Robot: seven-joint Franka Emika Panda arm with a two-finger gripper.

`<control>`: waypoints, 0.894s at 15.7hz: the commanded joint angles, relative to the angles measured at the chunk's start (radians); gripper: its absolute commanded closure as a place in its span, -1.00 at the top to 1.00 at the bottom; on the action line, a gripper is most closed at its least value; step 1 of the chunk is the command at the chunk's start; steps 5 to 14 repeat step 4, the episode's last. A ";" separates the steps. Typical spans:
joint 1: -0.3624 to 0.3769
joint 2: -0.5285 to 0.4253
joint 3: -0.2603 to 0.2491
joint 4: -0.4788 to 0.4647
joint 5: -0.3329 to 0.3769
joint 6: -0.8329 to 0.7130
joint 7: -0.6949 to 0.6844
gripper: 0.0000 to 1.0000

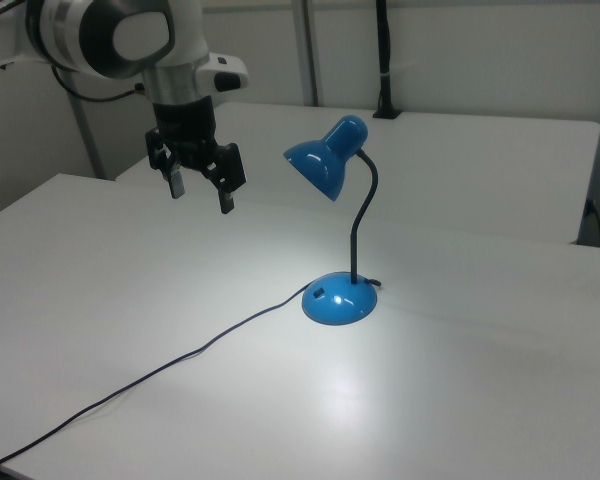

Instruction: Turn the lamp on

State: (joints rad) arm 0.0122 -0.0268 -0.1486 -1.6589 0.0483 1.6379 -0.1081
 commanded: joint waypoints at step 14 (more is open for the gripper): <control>0.029 0.011 -0.032 0.047 0.022 -0.053 0.057 1.00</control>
